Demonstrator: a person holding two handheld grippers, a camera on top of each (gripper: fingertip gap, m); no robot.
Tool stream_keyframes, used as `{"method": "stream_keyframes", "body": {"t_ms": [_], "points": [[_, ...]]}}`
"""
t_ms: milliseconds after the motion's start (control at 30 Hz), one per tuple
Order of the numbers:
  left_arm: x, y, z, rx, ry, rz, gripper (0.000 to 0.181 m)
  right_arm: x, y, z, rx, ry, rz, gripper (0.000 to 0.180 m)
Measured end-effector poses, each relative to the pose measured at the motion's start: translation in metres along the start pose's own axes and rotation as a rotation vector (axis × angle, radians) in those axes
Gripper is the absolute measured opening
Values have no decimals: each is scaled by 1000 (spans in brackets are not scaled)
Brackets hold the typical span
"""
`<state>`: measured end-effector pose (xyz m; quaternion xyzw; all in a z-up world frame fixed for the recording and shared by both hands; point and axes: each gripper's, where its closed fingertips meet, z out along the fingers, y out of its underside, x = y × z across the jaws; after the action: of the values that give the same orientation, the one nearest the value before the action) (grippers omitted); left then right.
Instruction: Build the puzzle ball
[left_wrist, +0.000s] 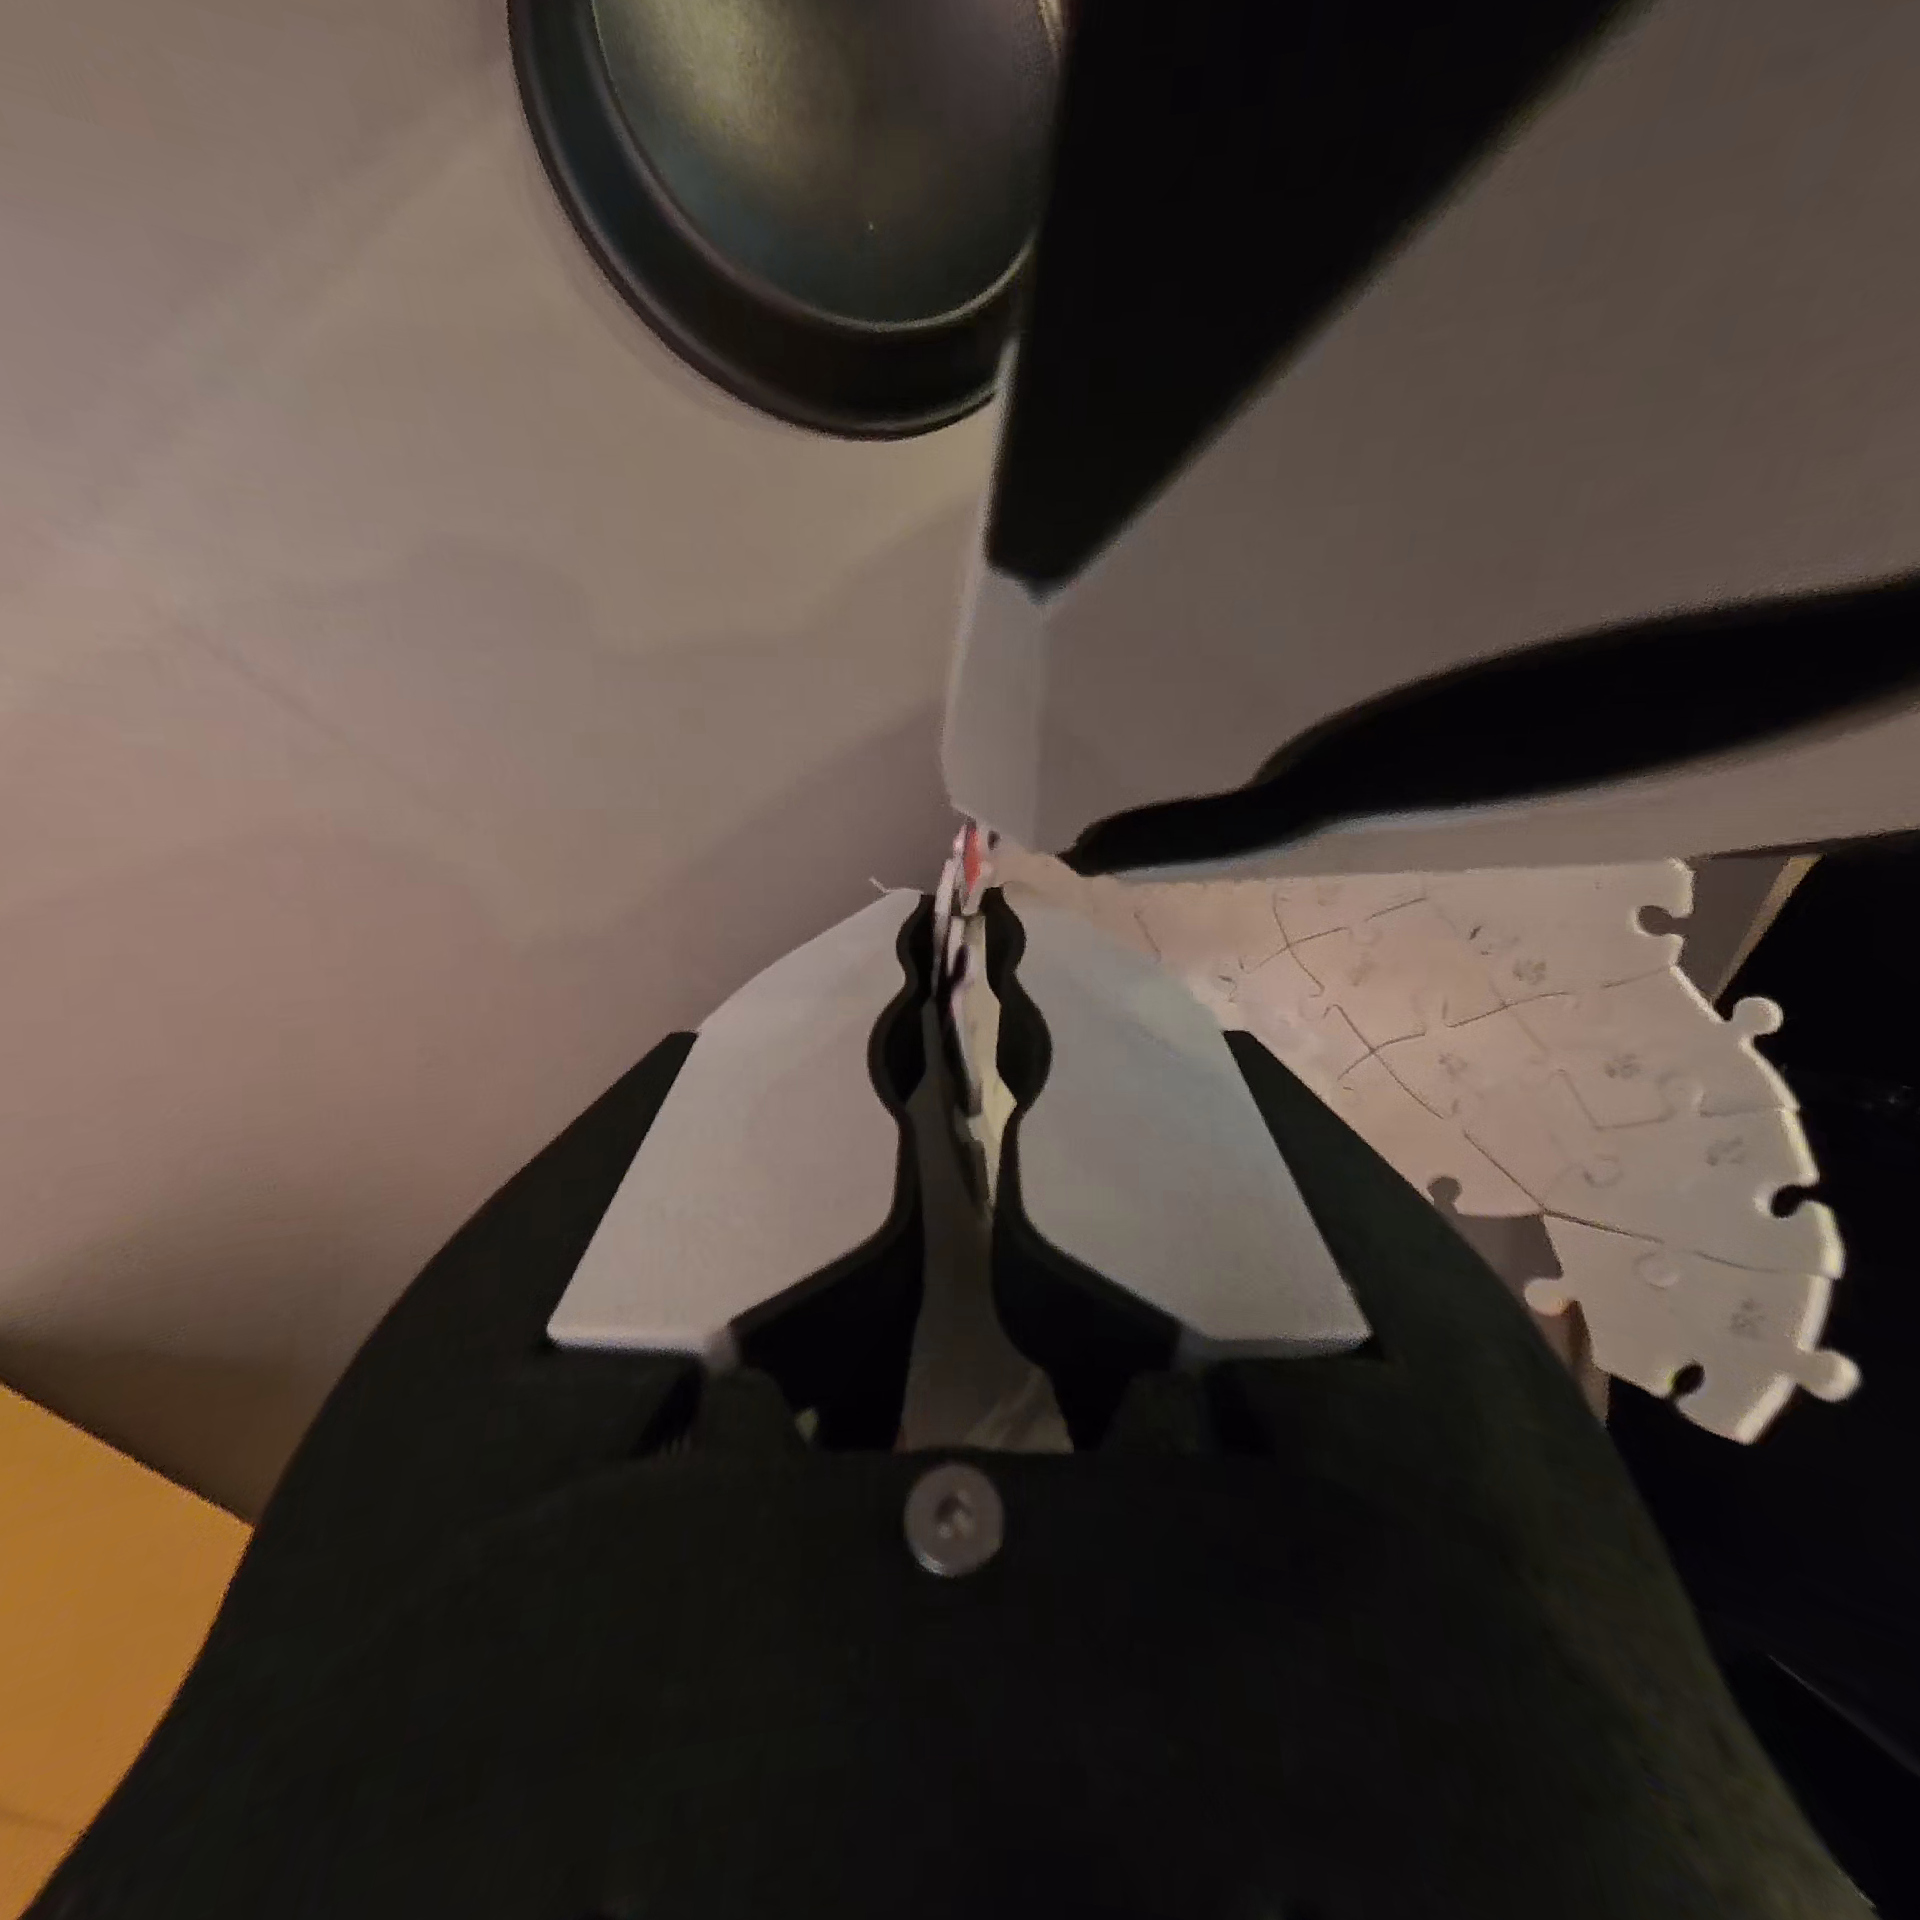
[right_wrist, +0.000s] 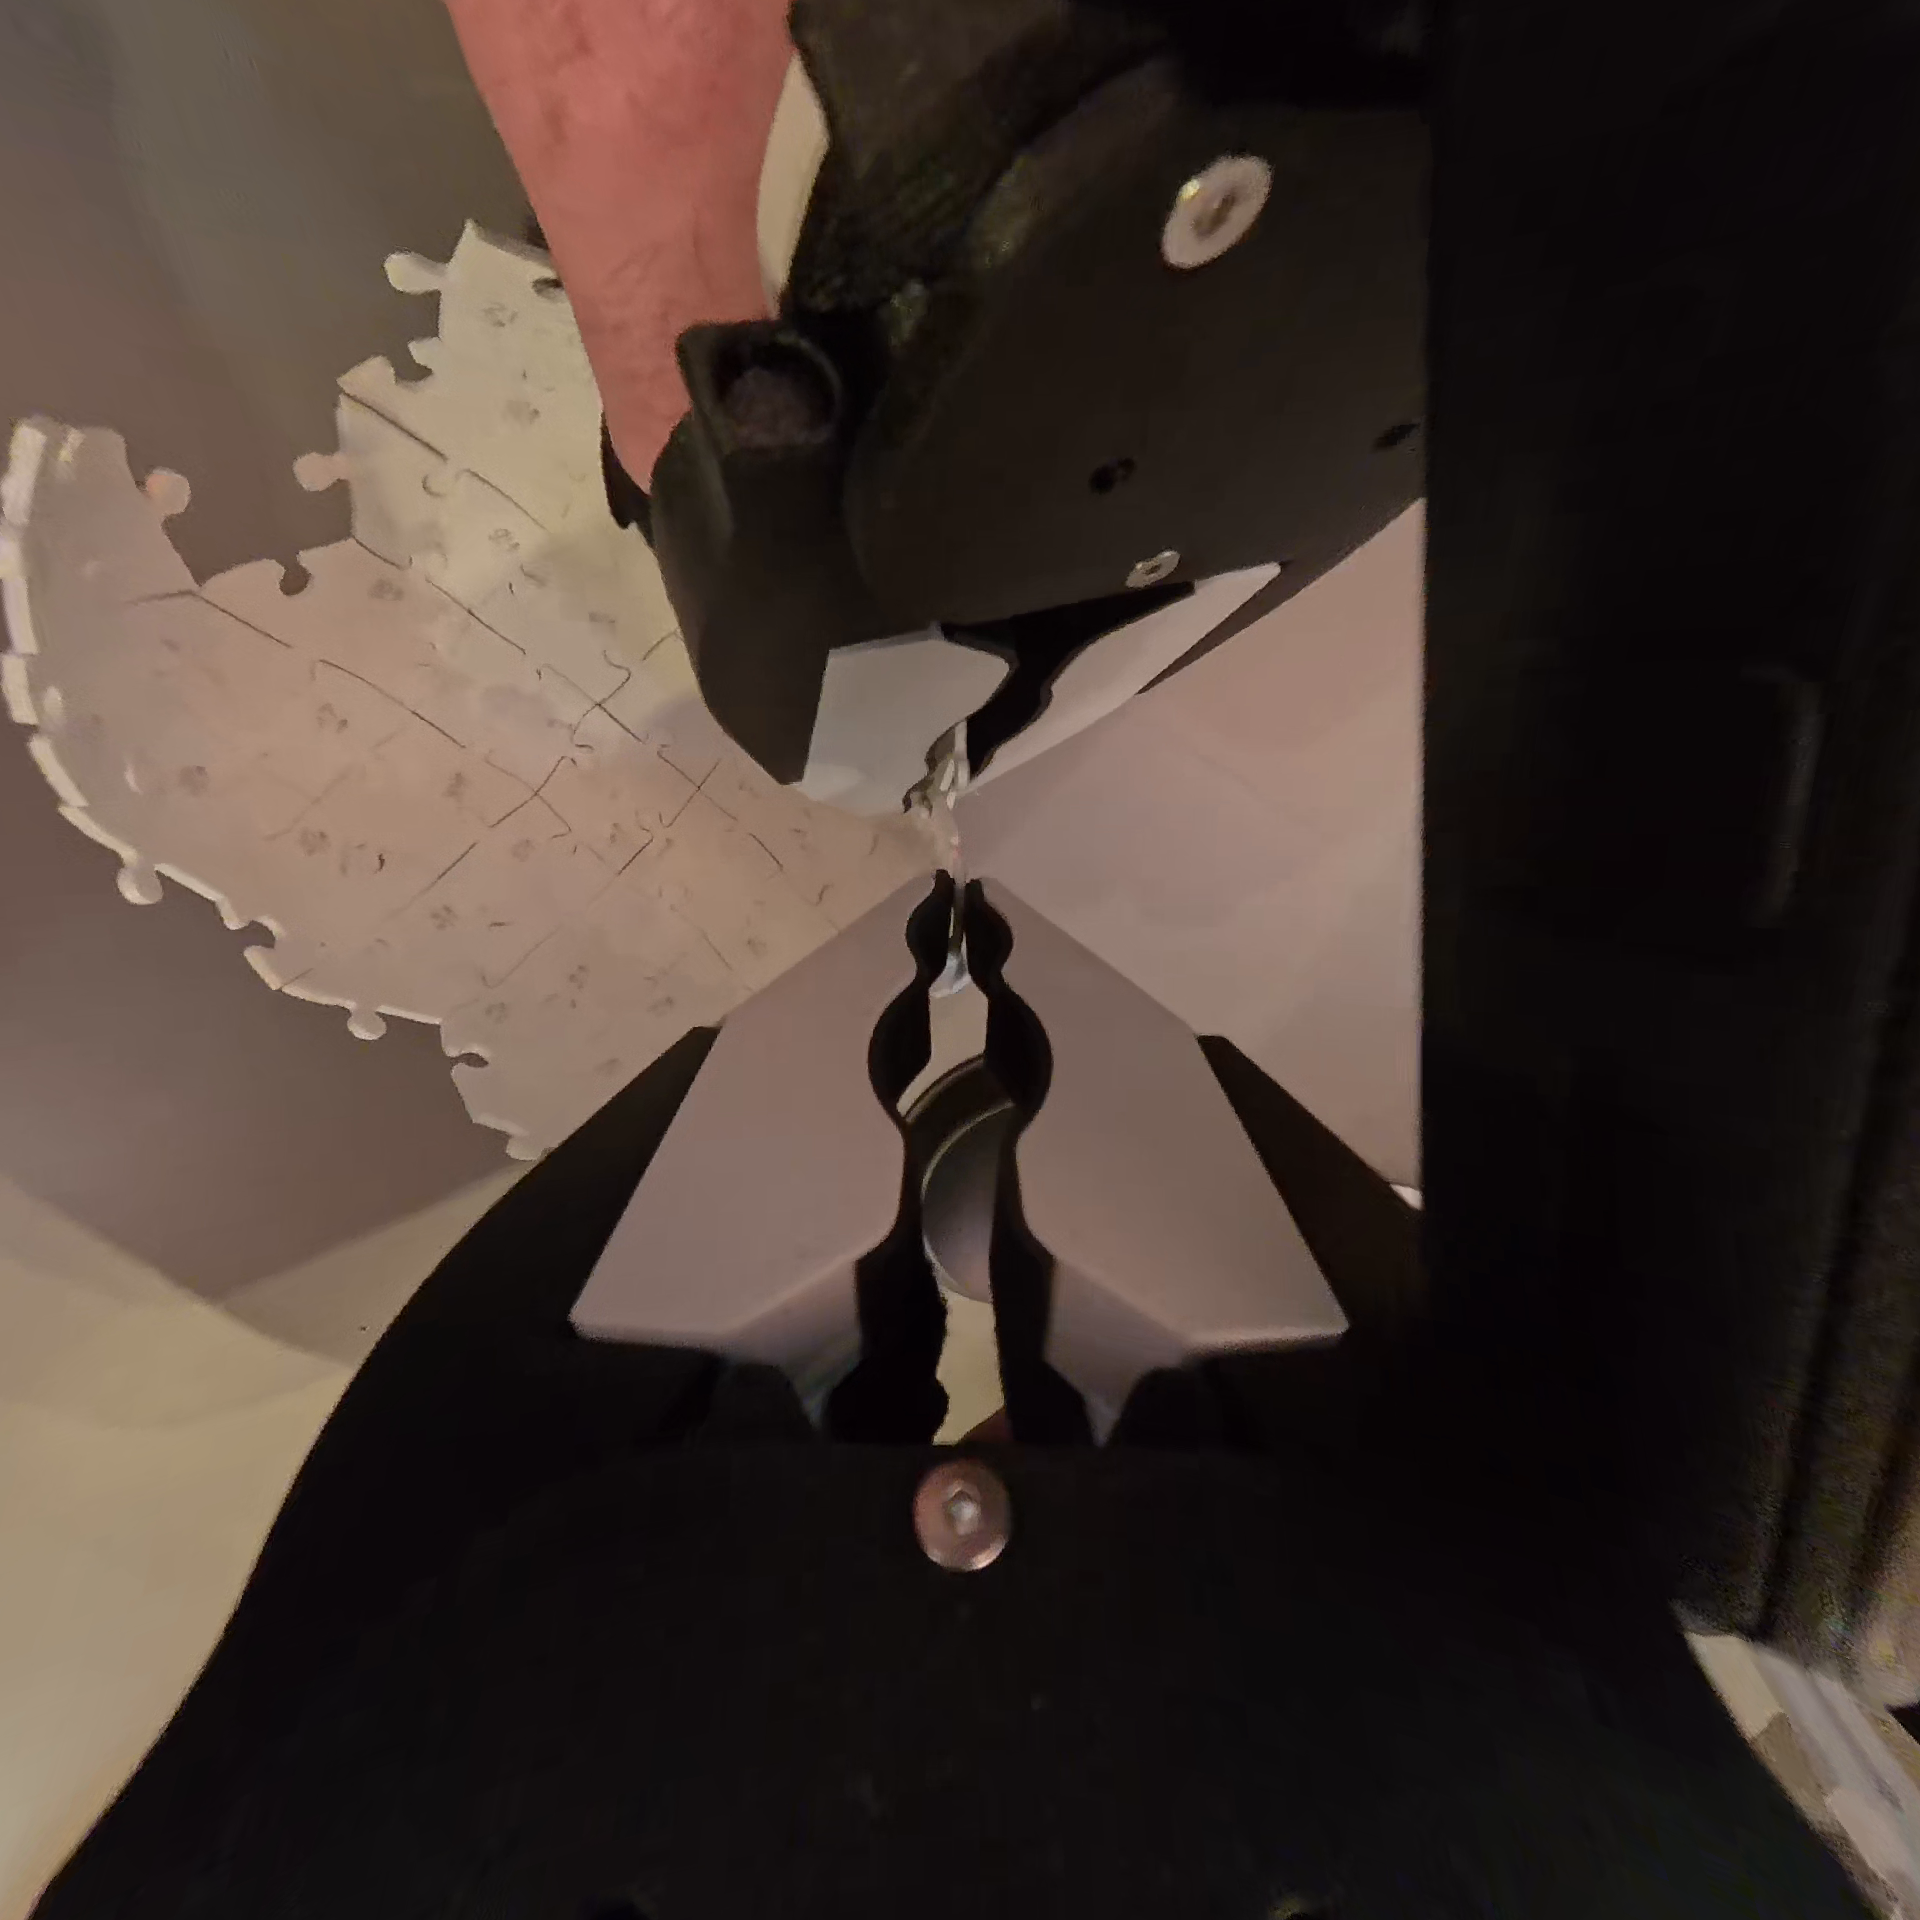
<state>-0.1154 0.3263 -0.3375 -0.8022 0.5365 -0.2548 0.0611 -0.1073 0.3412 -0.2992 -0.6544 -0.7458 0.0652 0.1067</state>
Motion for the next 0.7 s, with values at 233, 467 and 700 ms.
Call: {"method": "stream_keyframes", "body": {"t_ms": [233, 467, 700], "points": [[-1, -2, 1, -2, -3, 0, 8, 1, 3, 0, -28, 1, 25, 0], [-2, -7, 1, 18, -2, -9, 6, 4, 7, -1, -51, 10, 57, 0], [-1, -10, 0, 27, -11, 6, 5, 4, 9, -3, -38, -3, 80, 0]]}}
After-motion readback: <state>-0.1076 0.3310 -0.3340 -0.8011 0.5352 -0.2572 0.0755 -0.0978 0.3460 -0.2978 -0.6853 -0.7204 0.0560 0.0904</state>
